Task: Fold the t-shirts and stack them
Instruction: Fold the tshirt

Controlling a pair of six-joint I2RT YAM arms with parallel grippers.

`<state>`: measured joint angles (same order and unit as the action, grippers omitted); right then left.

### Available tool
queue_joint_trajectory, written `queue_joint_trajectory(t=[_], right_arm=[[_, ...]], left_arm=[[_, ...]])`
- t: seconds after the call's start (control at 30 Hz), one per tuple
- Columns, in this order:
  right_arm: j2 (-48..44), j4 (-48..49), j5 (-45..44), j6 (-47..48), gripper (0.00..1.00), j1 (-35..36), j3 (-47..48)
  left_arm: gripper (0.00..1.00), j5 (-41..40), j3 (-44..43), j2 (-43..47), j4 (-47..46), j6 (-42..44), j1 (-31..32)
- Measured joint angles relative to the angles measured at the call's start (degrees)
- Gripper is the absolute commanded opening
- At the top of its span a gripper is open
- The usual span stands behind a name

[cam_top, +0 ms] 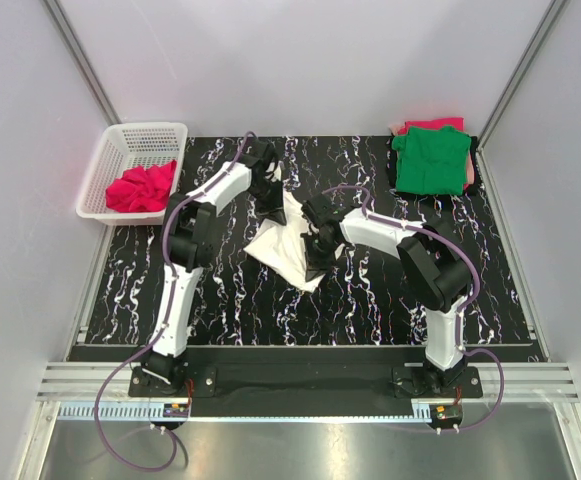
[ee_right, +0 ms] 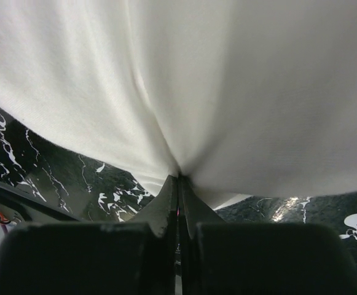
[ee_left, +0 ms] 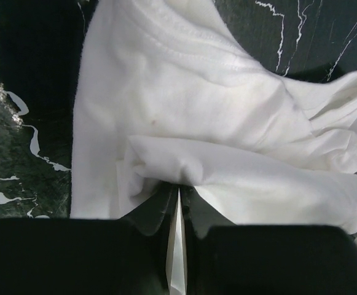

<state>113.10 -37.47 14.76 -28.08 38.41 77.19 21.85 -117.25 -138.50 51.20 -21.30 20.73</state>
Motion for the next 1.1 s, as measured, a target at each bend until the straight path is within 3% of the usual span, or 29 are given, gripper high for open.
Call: queue_joint_trajectory(t=[0.3,0.57,0.63,0.73,0.87,0.9,1.1], right_arm=[[-0.6,-4.0,-4.4,1.7,0.0,-0.7,0.5],[-1.3,-9.0,-8.0,4.4,0.0,-7.1,0.4],[-1.4,-10.1,-8.3,4.9,0.01,-8.2,0.5],[-1.6,-13.1,-9.4,5.8,0.12,-8.5,0.8],[-2.6,-15.8,-9.7,6.5,0.15,-8.5,1.2],[-3.2,-16.3,-9.6,6.6,0.15,-8.5,1.7],[-9.1,-16.4,-9.4,7.5,0.18,-9.3,5.1]], left_arm=[[0.09,-2.2,5.2,3.2,-1.4,-1.0,0.0],[0.1,-4.3,15.3,9.5,-2.2,-1.3,0.1],[0.13,-4.5,17.3,10.8,-2.6,-1.3,0.3],[0.22,-5.6,19.7,12.5,-3.4,-1.3,0.4],[0.3,-6.6,19.8,13.1,-3.3,-1.1,0.4],[0.39,-6.8,19.6,13.1,-3.1,-1.0,0.4],[0.43,-8.5,17.1,13.6,-2.6,-0.5,0.0]])
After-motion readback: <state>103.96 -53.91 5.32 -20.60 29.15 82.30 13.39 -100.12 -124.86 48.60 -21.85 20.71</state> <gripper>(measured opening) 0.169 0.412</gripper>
